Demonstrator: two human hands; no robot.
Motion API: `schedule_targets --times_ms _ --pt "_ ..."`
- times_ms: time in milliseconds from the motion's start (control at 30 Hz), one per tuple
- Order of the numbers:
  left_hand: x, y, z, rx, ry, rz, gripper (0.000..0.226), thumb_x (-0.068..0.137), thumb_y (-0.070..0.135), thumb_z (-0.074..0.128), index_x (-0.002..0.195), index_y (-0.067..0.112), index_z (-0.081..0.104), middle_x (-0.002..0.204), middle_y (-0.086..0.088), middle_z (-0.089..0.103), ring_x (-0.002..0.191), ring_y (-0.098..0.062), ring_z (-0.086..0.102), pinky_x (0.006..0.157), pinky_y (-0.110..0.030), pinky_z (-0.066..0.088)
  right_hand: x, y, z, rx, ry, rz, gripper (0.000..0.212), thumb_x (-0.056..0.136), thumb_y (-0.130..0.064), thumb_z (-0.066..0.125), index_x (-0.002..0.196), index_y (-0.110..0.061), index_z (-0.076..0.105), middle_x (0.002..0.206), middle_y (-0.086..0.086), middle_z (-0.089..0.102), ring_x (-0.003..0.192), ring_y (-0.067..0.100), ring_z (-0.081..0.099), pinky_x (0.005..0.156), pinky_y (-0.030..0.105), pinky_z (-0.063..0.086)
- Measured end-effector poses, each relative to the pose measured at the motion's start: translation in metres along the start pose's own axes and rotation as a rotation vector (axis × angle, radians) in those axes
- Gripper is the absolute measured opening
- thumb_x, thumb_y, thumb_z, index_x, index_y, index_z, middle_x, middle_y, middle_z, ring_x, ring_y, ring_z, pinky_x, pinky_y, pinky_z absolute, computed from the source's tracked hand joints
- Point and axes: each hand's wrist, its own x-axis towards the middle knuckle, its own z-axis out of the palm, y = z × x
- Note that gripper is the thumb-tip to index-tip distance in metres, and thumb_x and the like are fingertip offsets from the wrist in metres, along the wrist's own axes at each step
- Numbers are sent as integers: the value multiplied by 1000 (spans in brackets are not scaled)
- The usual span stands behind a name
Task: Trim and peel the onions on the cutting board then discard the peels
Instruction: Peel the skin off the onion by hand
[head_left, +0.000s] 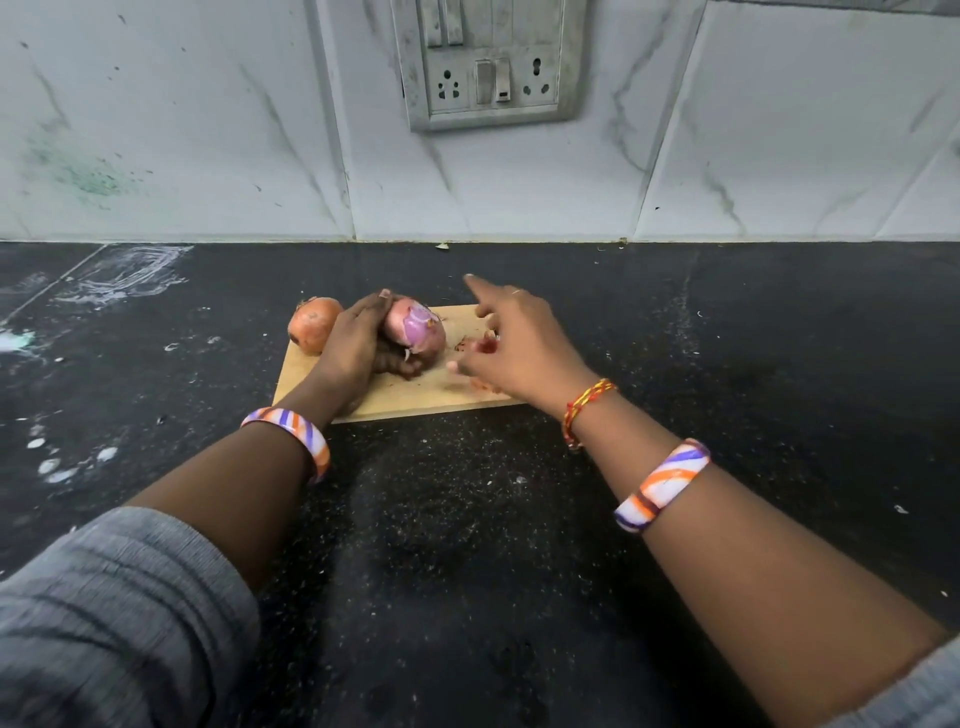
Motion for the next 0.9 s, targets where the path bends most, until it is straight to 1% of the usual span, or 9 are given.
schedule_targets --times_ms 67,167,200,333,467,533,667,800,900 --pt "3 0 -5 -91 8 -62 40 100 34 29 88 7 55 57 -9 65 43 -17 60 41 -22 51 10 -7 22 24 -88 -27 101 71 -32 77 148 -16 15 148 16 31 138 28 26 113 37 25" --pt "8 -5 -10 -194 -9 -105 51 98 43 28 108 2 55 94 -14 68 86 -22 67 72 -30 57 23 -15 48 87 -86 -22 96 75 -41 72 148 -15 16 147 12 36 135 27 33 112 42 28" --pt "8 -6 -11 -193 -6 -95 51 98 44 26 107 3 56 98 -13 67 91 -21 66 73 -28 57 26 -16 53 136 -56 -5 89 77 -40 70 147 -15 21 144 11 42 132 26 39 109 43 31" --pt "4 -5 -6 -75 -20 4 45 99 42 23 92 16 60 86 -7 65 73 -14 63 56 -21 51 30 -6 64 259 26 7 74 80 -22 69 143 -17 31 140 8 46 129 24 43 108 42 33" --pt "4 -9 -7 -41 -66 34 16 94 18 48 103 10 58 83 -8 61 56 -12 58 49 -20 51 27 5 65 252 96 15 70 84 -5 60 145 -16 27 143 9 39 133 21 35 110 24 27" --pt "6 -11 -8 -29 -56 58 21 90 6 52 110 5 58 87 -7 61 57 -9 59 51 -18 52 26 7 67 214 115 -1 70 84 -6 61 145 -14 26 145 9 37 135 20 33 106 18 23" --pt "7 -12 -10 18 -5 86 29 87 -1 51 115 -2 59 99 -13 63 80 -14 59 68 -19 52 26 5 72 177 160 3 78 77 -28 72 143 -15 31 140 9 43 128 20 39 99 16 27" --pt "4 -10 -9 -21 -18 62 29 88 -3 45 114 -5 59 87 -11 65 60 -8 62 57 -17 52 27 6 70 234 172 25 76 75 -29 75 140 -14 37 136 9 48 124 19 44 95 13 29" --pt "4 -12 -9 -26 -24 54 29 86 -4 47 112 -5 60 87 -10 66 60 -8 62 58 -17 53 29 9 68 269 154 56 75 74 -27 77 138 -16 41 134 7 50 122 17 47 95 14 34"
